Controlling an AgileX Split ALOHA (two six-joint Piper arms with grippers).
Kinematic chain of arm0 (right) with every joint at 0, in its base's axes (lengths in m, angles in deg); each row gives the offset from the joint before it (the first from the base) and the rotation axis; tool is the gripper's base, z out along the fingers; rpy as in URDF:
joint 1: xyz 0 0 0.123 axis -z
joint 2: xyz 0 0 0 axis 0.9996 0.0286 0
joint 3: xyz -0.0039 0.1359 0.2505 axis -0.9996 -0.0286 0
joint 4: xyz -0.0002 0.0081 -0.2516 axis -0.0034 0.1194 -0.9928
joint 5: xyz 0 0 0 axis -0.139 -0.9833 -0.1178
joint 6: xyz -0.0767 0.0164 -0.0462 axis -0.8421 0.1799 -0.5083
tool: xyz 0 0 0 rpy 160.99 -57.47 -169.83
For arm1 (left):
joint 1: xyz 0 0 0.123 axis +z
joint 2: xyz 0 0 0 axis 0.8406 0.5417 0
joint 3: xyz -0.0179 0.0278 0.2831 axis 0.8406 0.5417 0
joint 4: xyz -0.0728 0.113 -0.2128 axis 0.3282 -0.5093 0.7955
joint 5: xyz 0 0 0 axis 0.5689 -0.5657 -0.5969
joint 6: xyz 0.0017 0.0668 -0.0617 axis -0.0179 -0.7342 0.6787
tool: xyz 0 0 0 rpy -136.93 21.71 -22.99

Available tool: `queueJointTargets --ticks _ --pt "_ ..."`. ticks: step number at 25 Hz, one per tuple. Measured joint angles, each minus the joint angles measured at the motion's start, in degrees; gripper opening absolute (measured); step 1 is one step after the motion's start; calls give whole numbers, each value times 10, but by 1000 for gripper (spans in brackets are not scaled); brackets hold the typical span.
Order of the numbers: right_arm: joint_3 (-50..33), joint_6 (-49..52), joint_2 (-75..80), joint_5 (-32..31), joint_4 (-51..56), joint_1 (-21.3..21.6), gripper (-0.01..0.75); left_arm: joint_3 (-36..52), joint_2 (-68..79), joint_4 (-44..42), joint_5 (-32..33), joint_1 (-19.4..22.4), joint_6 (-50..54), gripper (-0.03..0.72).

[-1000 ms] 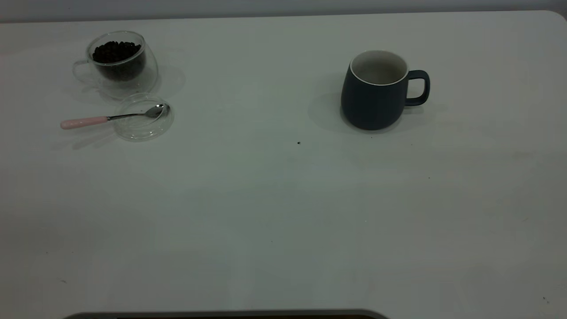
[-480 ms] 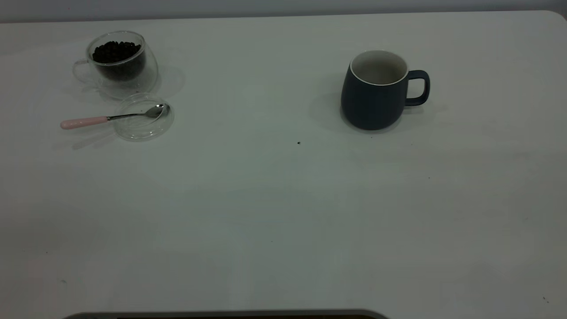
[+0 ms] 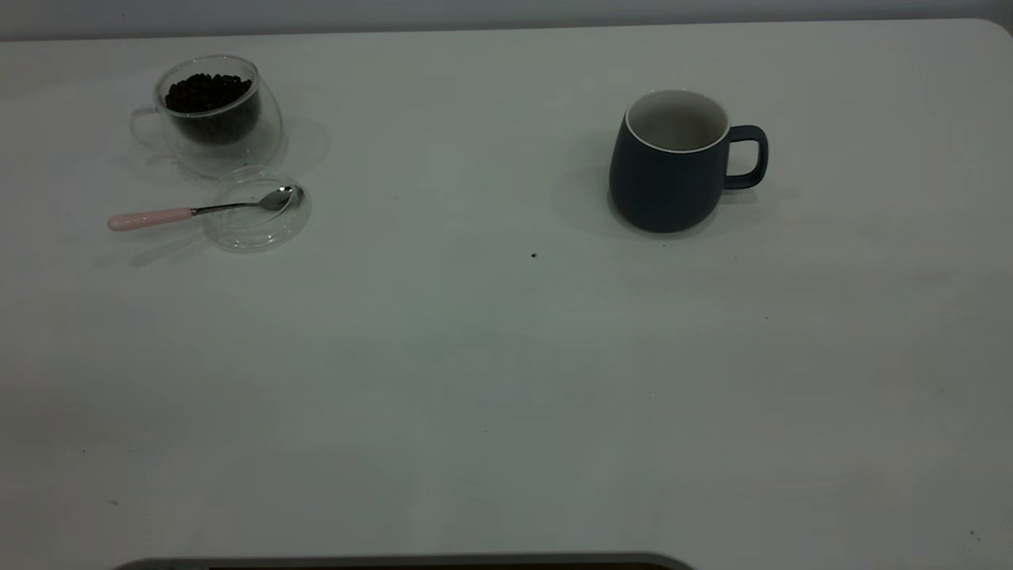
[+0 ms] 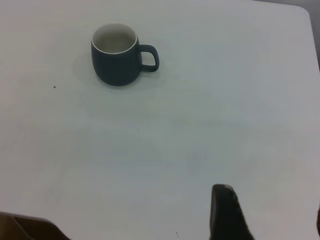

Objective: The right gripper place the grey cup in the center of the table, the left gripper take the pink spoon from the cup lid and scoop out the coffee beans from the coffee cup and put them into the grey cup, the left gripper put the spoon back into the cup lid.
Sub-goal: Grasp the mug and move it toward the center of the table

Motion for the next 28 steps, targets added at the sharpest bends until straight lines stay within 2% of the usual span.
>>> queueJointTargets --ticks 15,22,24,28 --pt "0 0 0 0 4 0 460 0 0 0 0 0 1 582" --pt "0 0 10 6 54 0 465 0 0 0 0 0 1 582" --pt "1 -1 42 18 84 0 495 0 0 0 0 0 1 582" --pt "18 -41 150 83 118 0 626 0 0 0 0 0 1 582"
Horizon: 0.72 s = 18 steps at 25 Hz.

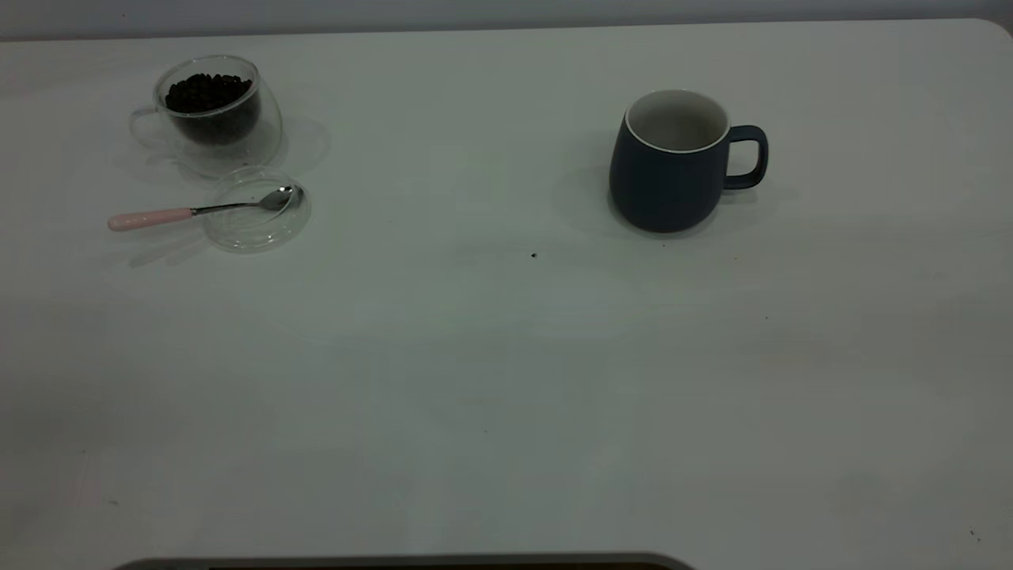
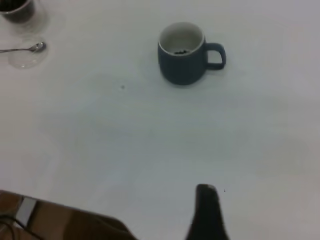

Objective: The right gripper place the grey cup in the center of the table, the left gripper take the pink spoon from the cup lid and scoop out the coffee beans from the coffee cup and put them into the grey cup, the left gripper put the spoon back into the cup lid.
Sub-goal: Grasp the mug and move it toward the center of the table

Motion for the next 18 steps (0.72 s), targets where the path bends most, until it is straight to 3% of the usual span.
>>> queueJointTargets --ticks 4,10,18 --pt "20 -78 141 94 4 0 712 0 0 0 0 0 0 582" --pt "81 -214 367 224 6 0 710 0 0 0 0 0 0 582" --pt "211 -372 655 251 13 0 686 0 0 0 0 0 -1 582"
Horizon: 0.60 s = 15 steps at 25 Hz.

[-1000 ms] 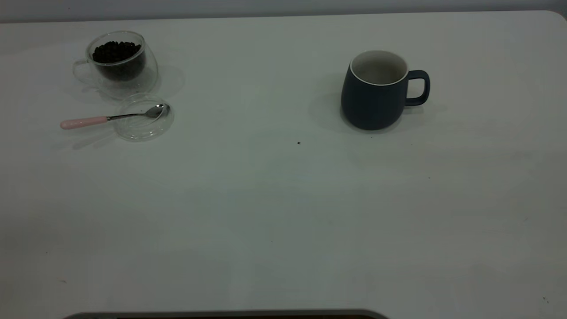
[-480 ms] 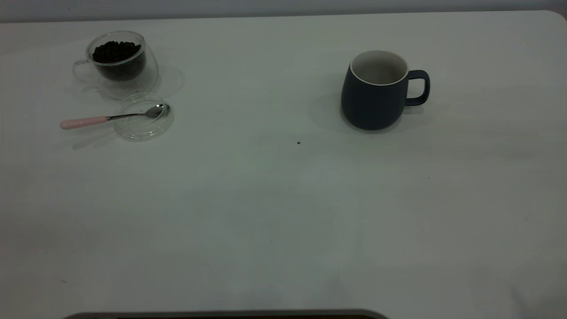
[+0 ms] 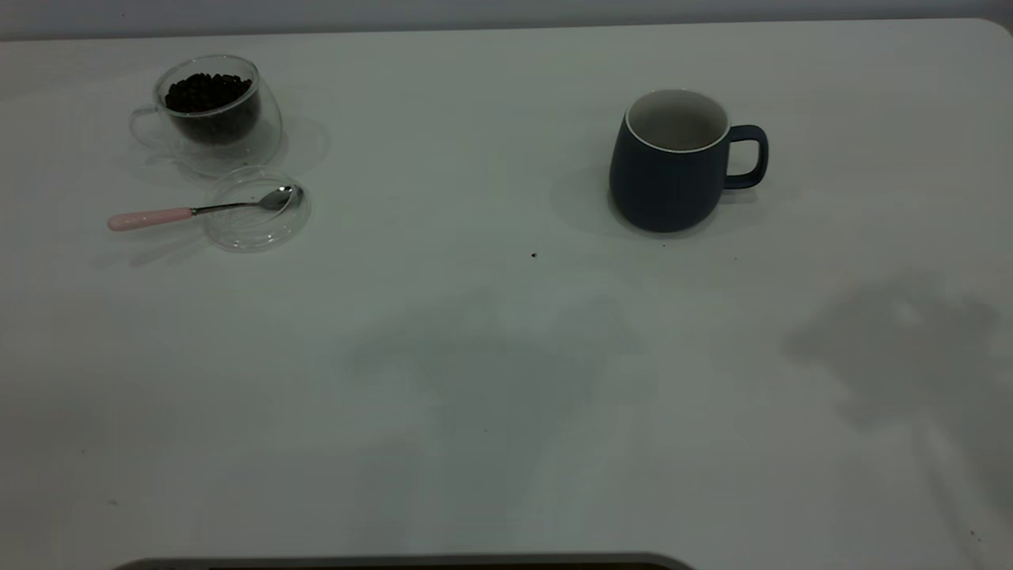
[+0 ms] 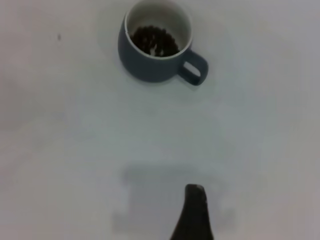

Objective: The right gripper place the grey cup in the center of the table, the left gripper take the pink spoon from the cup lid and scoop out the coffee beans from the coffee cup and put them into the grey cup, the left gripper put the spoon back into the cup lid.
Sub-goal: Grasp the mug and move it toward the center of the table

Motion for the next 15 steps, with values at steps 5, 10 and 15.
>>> queueJointTargets --ticks 5,10,15 --pt "53 -135 144 71 9 0 656 0 0 0 0 0 -1 582" --pt "109 -278 284 133 19 0 619 0 0 0 0 0 -1 582" --pt "197 -373 412 161 41 11 594 0 0 0 0 0 -1 582"
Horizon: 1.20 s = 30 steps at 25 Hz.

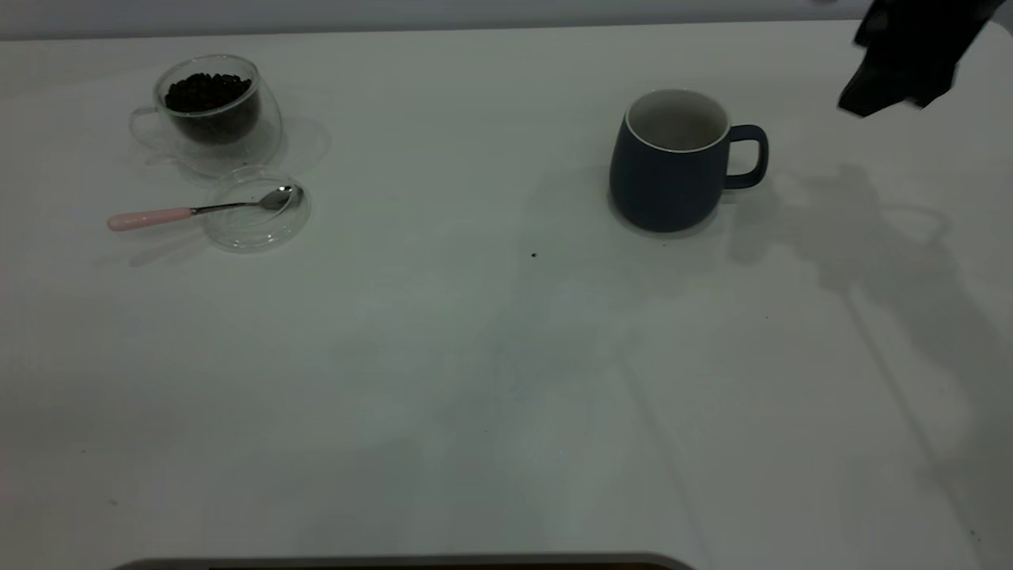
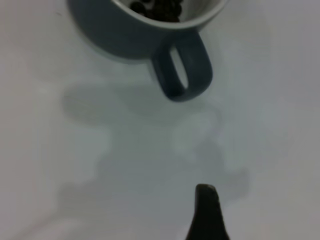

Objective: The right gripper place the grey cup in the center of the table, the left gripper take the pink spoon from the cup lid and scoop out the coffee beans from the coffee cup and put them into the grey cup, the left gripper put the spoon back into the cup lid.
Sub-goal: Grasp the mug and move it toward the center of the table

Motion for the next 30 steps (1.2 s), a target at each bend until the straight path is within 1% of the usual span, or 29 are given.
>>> queueJointTargets --ticks 4,6,11,17,19,22,25,30 --pt "65 -54 65 -1 47 2 592 0 0 0 0 0 0 582" --pt "84 -98 85 -10 67 2 592 0 0 0 0 0 0 582" --pt "93 -224 104 -42 143 2 592 0 0 0 0 0 0 582" --pt "104 -396 124 -59 293 -2 592 0 0 0 0 0 0 582" --pt "108 -399 133 -67 320 -5 592 0 0 0 0 0 0 582" --pt "109 -399 144 -69 330 -16 592 0 0 0 0 0 0 582" --pt "109 -399 148 -74 336 -32 592 0 0 0 0 0 1 582" --pt "109 -399 149 -76 387 -67 592 0 0 0 0 0 1 582"
